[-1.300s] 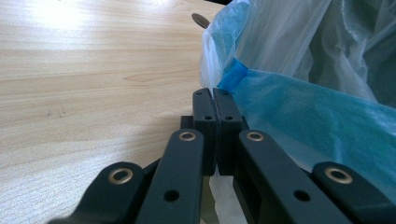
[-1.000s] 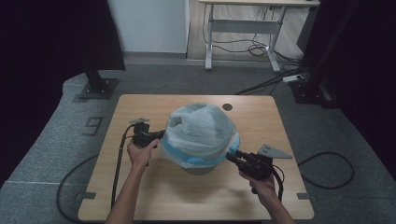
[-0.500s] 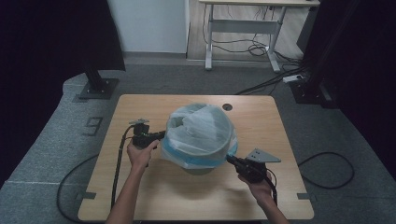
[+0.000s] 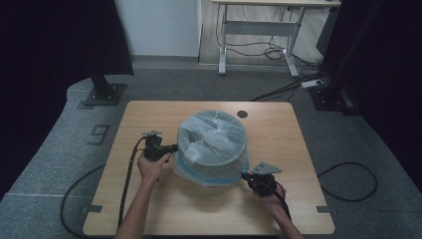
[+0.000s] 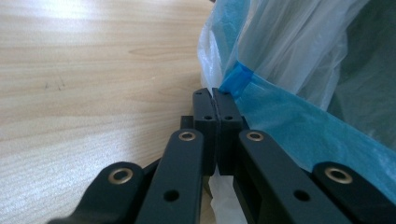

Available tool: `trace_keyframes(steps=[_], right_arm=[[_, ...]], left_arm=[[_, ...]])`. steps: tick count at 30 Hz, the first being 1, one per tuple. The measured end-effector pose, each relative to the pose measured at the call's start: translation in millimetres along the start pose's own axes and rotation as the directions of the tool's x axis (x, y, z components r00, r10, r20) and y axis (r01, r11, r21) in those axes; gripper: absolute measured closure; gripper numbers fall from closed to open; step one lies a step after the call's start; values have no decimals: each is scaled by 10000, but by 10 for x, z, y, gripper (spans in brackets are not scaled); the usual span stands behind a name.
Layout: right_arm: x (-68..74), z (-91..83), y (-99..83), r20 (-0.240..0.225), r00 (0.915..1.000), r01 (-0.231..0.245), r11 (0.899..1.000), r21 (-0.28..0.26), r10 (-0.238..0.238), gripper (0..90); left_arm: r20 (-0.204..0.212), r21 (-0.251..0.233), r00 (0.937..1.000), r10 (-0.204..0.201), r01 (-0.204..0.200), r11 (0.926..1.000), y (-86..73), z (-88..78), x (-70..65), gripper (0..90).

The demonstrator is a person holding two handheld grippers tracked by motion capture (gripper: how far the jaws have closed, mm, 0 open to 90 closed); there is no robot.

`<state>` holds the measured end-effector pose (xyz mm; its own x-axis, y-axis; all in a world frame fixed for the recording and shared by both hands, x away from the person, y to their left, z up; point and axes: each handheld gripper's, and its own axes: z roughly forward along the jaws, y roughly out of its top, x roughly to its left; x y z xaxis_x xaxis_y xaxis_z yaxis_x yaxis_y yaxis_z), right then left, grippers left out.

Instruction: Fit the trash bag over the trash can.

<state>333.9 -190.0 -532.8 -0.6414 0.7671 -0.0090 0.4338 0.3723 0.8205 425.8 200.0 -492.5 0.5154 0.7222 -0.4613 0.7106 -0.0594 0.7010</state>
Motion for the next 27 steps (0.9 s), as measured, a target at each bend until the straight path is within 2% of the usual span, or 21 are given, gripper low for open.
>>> trace_keyframes(steps=[8,18,21,23,27], right_arm=[[-154,113,-89,-11,9980,-626,9977,276,627,887],[-217,180,-99,-115,9972,-733,9967,342,737,886],[-242,181,-100,-115,9971,-746,9966,362,750,869],[-249,151,-96,124,9973,-732,9973,100,731,732],[-272,-13,-88,585,9929,-984,9918,-818,1033,455]], left_arm=[[-217,450,9998,-49,59,9990,-99,95,27,898],[-402,902,9992,-51,88,9959,-169,157,21,898],[-384,852,9993,32,0,9964,-180,146,4,894],[-493,527,9982,327,-301,9982,-195,98,-9,838],[-1346,-209,9886,674,-708,9973,-233,-87,-20,559]])
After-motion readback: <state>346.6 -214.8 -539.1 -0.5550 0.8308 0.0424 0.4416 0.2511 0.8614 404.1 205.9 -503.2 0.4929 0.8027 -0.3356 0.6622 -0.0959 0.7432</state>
